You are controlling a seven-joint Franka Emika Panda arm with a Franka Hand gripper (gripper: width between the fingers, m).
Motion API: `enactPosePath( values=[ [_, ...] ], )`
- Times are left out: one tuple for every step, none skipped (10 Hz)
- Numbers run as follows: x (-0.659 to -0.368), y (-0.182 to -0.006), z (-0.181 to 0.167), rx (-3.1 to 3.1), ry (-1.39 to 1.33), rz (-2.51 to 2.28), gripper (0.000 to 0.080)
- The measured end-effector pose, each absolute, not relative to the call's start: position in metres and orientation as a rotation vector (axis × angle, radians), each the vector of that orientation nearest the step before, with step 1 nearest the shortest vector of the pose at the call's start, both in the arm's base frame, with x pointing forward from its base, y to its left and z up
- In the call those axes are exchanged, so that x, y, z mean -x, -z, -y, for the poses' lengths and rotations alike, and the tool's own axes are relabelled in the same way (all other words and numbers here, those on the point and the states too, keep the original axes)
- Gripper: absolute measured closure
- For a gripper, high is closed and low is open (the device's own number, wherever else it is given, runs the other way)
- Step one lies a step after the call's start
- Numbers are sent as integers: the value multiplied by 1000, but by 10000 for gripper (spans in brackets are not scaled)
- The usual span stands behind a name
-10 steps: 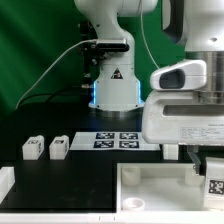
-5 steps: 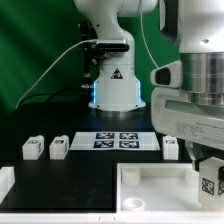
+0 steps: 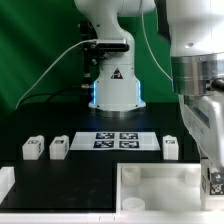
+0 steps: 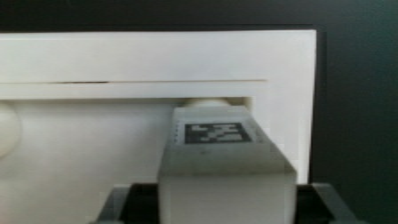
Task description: Assemble one leg
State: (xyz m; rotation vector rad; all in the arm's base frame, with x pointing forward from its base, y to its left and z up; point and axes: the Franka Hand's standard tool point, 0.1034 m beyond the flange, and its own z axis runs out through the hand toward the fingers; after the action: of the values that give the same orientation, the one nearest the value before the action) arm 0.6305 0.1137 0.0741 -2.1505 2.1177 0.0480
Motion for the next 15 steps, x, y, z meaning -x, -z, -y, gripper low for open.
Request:
enactPosePath(
  values=[
    [-630,-74,-114,2172,-47,-2096,327],
    [-630,-73,-115,2205,-42,-2062,327],
    [-629,-71,-119,2401,-27,-1829,212],
    [-626,-72,-123,2616,-32,-1527,161],
    [-627,-72,-121,2664,-20,-1443,161],
    [-627,-72,-120,2755,-8,-1264,153],
    [-627,-72,-119,2822,2,-1112,151],
    [-628,-72,-118,2889,15,-945,151],
    [-628,-72,-117,2995,39,-646,151],
    [-628,-72,-119,3066,56,-378,151],
    [-628,-72,-122,3073,65,-341,151],
    [-628,-72,-121,3051,61,-468,275],
    [-629,-72,-120,3053,61,-460,275],
    [-628,-72,-121,3028,56,-571,415],
    [-628,-72,-121,2980,48,-770,507]
  ],
)
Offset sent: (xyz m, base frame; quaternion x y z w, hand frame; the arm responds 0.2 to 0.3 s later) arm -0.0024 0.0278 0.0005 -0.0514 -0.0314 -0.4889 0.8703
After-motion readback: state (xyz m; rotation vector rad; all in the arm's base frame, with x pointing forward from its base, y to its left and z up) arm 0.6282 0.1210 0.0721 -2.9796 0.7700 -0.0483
